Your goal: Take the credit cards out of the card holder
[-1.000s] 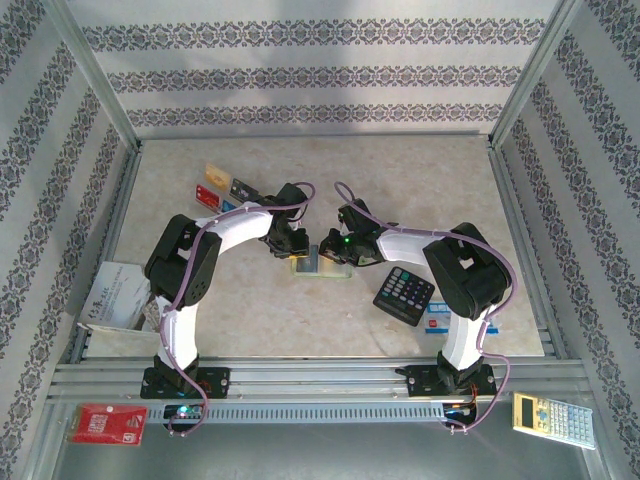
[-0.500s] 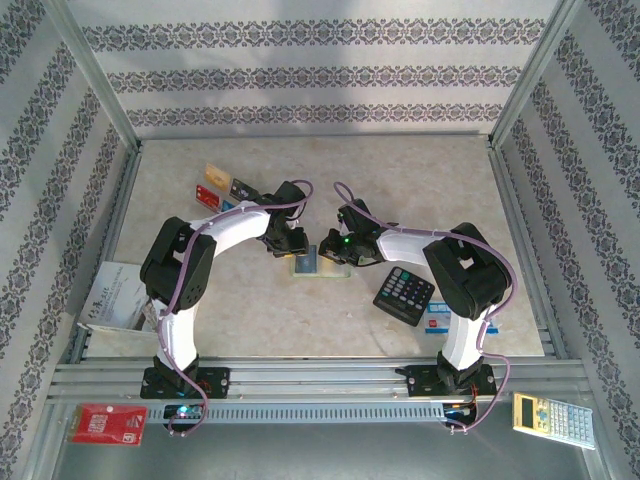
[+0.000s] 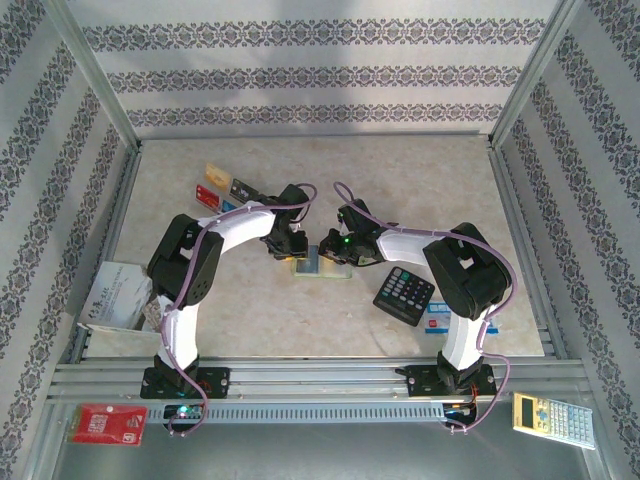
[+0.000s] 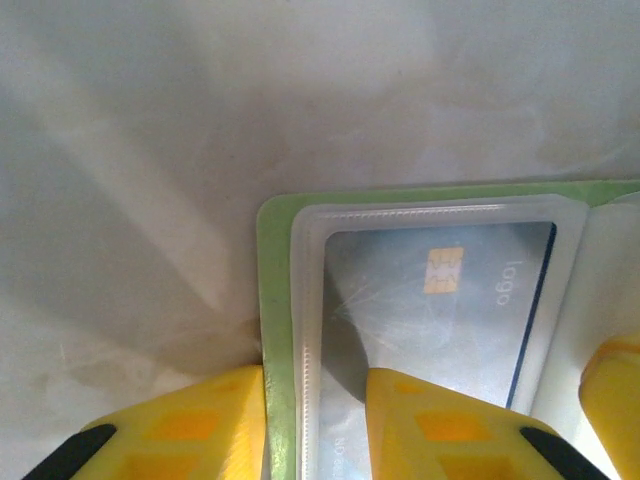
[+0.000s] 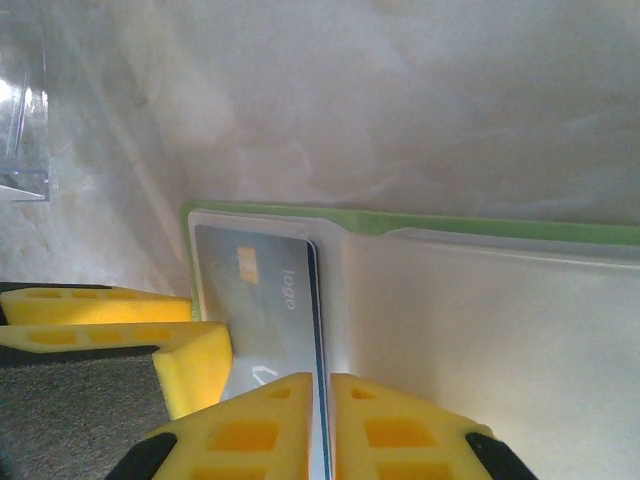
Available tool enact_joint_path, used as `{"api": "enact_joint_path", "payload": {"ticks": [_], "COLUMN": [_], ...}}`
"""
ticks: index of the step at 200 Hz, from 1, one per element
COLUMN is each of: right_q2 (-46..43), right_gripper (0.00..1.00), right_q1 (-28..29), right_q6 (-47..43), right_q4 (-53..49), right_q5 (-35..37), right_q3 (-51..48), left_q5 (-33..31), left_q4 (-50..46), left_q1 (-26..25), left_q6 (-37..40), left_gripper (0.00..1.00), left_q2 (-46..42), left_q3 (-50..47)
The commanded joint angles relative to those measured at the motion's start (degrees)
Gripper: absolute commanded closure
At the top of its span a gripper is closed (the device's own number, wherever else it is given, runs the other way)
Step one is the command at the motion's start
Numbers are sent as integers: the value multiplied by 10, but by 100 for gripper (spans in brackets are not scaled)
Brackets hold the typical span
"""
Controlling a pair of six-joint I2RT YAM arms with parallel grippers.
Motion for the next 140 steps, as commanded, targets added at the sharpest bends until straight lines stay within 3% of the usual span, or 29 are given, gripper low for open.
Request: {"api": "enact_joint_path", "payload": {"ticks": [1,58,140], "right_q2": [-10,-4,6], "right_gripper": [86,86,87], "right_q1": [-4,-4,3], "right_q6": [-5,-6,-16], "right_q4": [4,4,-46], "right_q5": [0,-4,17], "right_q3": [1,2,11], "left_q5": [-11,-17,-21], "left_q4": [-34,-38,-33], "left_q1": [-11,-12,-12], "left_q6": [12,14,4], "left_gripper": [73,80,82], "left_q2": [16,27,32], "left_q3": [11,9,-6]}}
